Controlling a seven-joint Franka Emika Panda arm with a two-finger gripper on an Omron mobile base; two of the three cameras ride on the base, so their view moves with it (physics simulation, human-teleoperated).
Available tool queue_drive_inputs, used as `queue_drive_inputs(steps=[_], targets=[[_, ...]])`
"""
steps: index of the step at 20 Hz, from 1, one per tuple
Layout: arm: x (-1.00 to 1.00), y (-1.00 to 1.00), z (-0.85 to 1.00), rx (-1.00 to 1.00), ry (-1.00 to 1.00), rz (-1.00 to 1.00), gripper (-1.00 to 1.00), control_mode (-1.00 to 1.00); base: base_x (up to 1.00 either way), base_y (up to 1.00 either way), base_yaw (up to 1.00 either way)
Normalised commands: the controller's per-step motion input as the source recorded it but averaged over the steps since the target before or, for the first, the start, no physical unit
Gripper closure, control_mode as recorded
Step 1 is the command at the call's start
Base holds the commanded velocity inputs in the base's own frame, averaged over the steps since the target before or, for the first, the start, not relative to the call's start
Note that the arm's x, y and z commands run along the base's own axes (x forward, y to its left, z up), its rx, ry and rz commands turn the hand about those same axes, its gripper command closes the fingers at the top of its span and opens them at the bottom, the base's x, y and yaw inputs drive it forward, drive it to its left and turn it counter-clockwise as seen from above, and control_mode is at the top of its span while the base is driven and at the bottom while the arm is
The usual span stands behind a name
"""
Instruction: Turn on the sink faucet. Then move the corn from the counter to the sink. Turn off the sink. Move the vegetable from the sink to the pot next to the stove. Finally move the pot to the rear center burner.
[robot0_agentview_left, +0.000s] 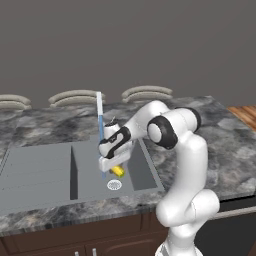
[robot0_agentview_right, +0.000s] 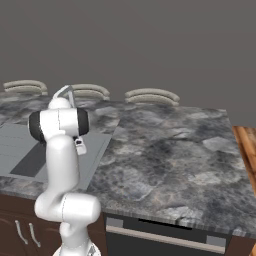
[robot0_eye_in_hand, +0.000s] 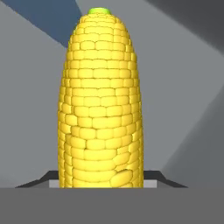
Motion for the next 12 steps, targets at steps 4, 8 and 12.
queue_drive_inputs(steps=[4,8,12], targets=[[0.19,0.14,-0.31,0.0,0.03,0.0,1.0,-1.0,0.0,0.0,0.0],[0.03,0.08,-0.34,-0.02,0.05,0.0,1.0,-1.0,0.0,0.0,0.0],[0.03,0.01,-0.39,-0.01,0.03,0.0,1.0,-1.0,0.0,0.0,0.0]])
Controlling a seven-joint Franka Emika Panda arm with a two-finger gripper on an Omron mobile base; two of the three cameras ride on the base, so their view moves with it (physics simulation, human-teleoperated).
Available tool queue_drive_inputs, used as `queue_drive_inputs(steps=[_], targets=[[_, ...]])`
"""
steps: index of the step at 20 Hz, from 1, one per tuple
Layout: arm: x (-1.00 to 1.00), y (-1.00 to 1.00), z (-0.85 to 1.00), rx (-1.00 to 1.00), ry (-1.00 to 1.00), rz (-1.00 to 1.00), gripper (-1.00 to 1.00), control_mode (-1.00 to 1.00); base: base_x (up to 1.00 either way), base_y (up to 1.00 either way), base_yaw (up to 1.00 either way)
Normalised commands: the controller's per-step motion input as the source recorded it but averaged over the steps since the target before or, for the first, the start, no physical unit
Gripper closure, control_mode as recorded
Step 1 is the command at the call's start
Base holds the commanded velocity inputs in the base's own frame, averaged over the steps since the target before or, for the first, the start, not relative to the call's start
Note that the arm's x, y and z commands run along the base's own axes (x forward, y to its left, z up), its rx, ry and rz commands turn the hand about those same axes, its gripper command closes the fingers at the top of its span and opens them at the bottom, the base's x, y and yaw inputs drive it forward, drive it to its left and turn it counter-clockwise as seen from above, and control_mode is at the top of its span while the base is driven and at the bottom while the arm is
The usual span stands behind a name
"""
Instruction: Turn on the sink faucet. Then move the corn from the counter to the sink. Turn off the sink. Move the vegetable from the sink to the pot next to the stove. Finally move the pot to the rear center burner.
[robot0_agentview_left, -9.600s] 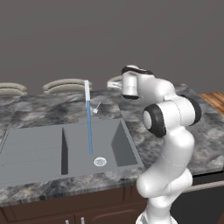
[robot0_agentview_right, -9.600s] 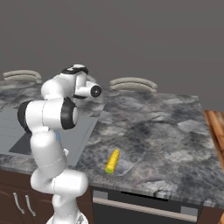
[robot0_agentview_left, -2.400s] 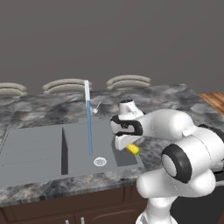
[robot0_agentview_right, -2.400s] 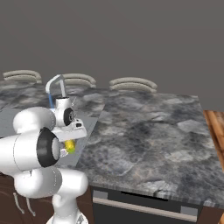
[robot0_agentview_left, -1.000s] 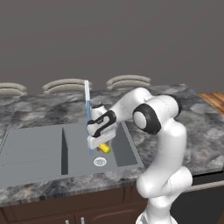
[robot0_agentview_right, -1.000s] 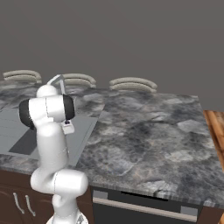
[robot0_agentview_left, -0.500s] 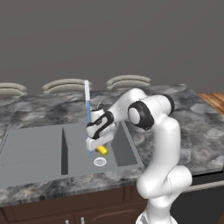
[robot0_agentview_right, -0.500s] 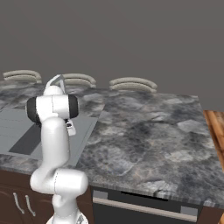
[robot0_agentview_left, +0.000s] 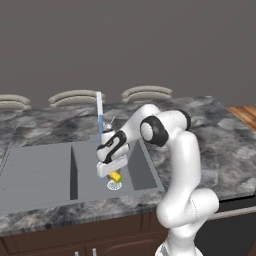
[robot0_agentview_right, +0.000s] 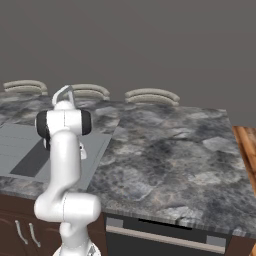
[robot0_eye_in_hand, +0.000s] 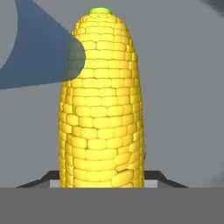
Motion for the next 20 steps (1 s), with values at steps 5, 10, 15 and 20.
queue_drive_inputs(steps=[5,10,15,20], targets=[[0.12,0.05,-0.4,0.0,0.01,0.0,1.0,-1.0,0.0,0.0,0.0],[0.24,0.09,-0.39,0.0,0.0,0.0,1.0,-1.0,0.0,0.0,0.0],[0.16,0.07,-0.28,0.0,0.01,0.0,1.0,-1.0,0.0,0.0,0.0],[0.01,0.01,-0.19,0.0,0.0,0.0,-1.0,-1.0,0.0,0.0,0.0]])
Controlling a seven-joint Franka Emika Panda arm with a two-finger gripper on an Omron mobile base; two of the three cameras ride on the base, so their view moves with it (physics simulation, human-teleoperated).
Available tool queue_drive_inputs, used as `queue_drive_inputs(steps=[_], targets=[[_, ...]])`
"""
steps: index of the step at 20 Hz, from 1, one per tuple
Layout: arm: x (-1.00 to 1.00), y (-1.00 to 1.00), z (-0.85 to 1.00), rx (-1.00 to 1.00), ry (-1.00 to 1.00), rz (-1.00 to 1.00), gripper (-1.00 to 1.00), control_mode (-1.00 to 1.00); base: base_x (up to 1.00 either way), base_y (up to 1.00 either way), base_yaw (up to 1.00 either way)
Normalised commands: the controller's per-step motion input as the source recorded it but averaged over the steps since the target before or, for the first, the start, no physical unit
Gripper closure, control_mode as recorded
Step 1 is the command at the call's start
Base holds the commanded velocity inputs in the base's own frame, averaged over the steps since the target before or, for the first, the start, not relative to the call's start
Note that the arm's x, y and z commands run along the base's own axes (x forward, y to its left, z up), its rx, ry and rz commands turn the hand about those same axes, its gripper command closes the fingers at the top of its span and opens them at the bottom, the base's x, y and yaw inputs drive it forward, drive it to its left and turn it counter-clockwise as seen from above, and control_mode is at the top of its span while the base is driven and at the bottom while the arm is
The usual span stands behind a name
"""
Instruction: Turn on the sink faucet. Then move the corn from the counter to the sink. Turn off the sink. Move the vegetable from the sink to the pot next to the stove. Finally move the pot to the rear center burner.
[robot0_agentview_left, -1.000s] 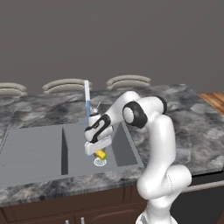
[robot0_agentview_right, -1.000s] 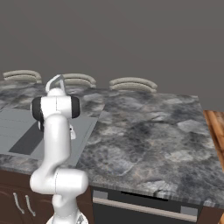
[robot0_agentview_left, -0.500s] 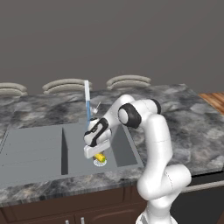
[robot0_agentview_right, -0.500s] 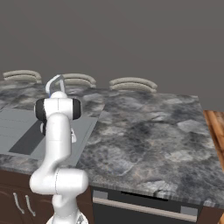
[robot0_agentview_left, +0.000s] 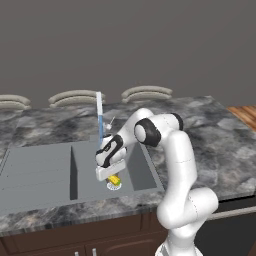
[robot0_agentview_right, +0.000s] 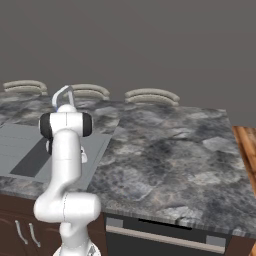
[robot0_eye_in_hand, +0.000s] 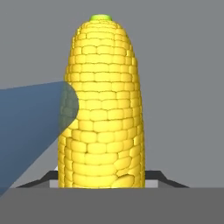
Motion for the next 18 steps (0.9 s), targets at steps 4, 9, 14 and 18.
queue_drive_inputs(steps=[4,9,14,18], targets=[[-0.02,-0.06,-0.03,0.02,0.0,0.0,-1.0,-1.0,0.0,0.0,0.0],[-0.1,-0.12,0.2,0.01,0.0,-0.03,-1.0,-1.0,0.0,0.0,0.0],[-0.12,-0.01,0.32,0.0,0.0,-0.02,-1.0,-1.0,0.0,0.0,0.0],[-0.15,-0.01,0.48,0.0,0.0,-0.01,-1.0,-1.0,0.0,0.0,0.0]])
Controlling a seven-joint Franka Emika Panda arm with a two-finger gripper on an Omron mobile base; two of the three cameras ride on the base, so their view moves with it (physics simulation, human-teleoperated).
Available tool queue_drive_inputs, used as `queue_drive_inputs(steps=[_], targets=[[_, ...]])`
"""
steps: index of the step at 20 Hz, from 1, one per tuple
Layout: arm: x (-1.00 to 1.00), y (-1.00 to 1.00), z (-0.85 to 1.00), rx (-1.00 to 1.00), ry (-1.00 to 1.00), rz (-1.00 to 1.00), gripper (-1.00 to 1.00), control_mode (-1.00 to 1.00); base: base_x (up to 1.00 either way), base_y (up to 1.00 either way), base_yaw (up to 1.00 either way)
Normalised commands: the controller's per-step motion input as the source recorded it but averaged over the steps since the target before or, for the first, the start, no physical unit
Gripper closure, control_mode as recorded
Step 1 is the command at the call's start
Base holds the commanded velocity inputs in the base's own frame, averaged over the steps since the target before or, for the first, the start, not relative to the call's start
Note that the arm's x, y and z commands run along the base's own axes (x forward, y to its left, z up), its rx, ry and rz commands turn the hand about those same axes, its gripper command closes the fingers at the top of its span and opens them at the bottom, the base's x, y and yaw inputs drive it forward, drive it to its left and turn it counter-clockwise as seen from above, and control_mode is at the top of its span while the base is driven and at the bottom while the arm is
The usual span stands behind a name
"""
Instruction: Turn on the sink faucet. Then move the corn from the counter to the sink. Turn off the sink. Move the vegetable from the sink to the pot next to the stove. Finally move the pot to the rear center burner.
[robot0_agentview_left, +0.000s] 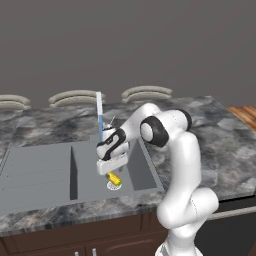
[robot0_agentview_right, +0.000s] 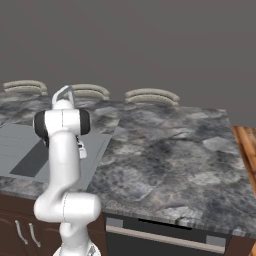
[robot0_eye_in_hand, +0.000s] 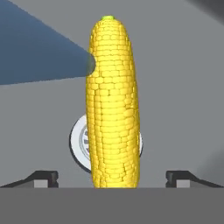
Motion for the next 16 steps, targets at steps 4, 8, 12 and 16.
queue_drive_inputs(steps=[4,8,12,16], targets=[[-0.18,-0.08,0.55,0.0,-0.01,-0.02,-1.0,-1.0,0.0,0.0,0.0],[-0.17,-0.18,0.58,0.0,-0.03,-0.03,-1.0,-1.0,0.0,0.0,0.0],[-0.16,-0.31,0.61,0.0,-0.05,-0.01,-1.0,-1.0,0.0,0.0,0.0],[-0.13,-0.38,0.64,0.0,-0.06,0.0,-1.0,-1.0,0.0,0.0,0.0]])
